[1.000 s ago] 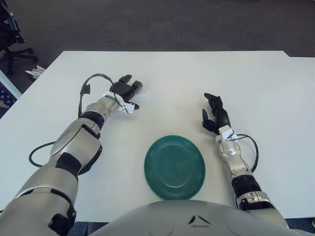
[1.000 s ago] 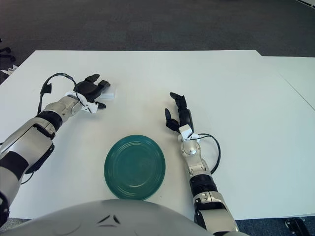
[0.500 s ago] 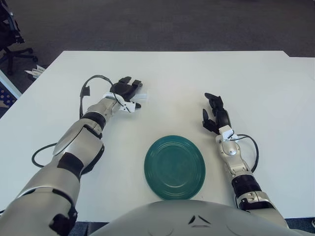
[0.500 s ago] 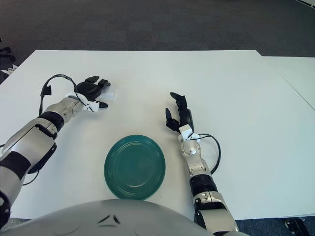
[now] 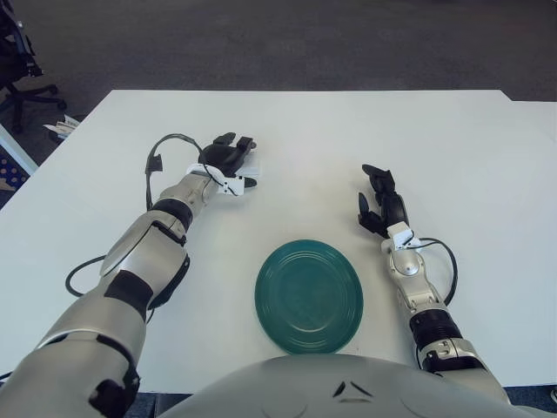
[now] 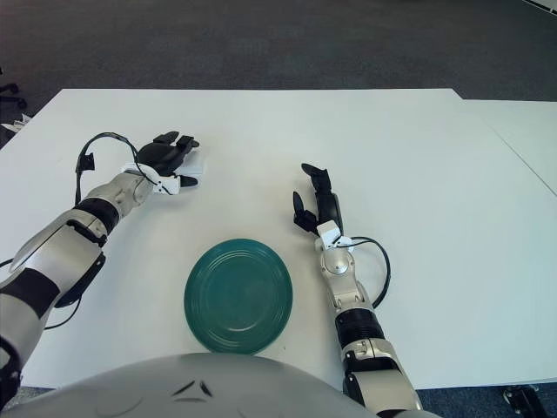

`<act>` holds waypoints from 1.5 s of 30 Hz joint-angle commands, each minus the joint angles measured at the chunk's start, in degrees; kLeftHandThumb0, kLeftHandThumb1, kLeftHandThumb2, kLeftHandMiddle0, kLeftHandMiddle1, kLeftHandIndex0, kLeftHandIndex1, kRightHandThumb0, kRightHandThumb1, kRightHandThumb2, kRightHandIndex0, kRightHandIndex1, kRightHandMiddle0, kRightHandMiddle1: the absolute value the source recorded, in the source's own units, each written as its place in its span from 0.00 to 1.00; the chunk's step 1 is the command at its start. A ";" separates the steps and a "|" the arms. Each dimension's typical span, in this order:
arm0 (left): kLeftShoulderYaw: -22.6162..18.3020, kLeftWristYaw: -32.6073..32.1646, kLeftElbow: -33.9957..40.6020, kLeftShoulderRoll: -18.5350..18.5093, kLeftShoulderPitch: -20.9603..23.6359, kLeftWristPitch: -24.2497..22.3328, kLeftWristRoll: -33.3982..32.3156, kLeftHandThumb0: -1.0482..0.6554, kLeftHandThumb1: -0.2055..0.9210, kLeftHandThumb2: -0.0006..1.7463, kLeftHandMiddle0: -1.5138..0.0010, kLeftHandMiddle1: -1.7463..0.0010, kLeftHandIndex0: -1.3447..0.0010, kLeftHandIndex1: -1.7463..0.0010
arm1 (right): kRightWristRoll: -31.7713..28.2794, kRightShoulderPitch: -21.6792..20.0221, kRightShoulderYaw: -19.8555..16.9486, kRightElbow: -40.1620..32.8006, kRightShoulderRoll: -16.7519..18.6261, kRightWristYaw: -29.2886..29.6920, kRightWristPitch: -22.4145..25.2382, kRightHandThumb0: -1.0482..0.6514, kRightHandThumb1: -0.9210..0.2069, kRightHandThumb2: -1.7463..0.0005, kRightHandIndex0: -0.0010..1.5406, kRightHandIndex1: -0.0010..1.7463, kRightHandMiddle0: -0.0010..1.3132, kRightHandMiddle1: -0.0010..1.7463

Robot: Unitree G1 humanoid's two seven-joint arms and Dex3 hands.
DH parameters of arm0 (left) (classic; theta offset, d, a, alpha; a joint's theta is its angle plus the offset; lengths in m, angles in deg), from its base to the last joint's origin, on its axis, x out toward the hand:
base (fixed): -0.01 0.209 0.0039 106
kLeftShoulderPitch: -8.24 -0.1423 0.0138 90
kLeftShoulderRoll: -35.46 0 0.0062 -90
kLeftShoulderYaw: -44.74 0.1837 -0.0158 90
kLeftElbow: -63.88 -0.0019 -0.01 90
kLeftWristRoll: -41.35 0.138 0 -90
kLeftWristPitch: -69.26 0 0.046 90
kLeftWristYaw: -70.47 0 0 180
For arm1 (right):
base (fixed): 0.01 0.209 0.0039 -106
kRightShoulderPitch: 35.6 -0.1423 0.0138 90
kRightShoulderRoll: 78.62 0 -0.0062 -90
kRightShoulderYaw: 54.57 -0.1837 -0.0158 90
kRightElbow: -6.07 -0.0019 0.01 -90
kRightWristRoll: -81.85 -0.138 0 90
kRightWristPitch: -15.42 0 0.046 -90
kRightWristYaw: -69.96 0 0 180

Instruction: Put the charger into the plate.

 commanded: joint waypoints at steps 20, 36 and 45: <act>-2.29 0.65 -1.81 2.11 1.07 -3.94 -2.10 0.00 1.00 0.17 0.79 0.96 0.91 0.47 | 0.41 7.72 0.49 11.27 -0.49 0.42 -0.11 0.15 0.00 0.52 0.22 0.00 0.00 0.40; -0.87 6.87 -2.69 1.85 1.10 -5.90 -1.20 0.00 1.00 0.25 0.76 0.95 0.86 0.40 | -0.54 7.91 0.09 11.64 -0.46 0.40 -0.73 0.18 0.00 0.54 0.23 0.00 0.00 0.42; -0.06 8.99 -3.25 1.37 1.16 -5.86 -0.75 0.00 1.00 0.25 0.75 0.94 0.86 0.41 | -0.38 7.80 0.07 11.19 0.13 1.53 0.94 0.17 0.00 0.53 0.21 0.00 0.00 0.42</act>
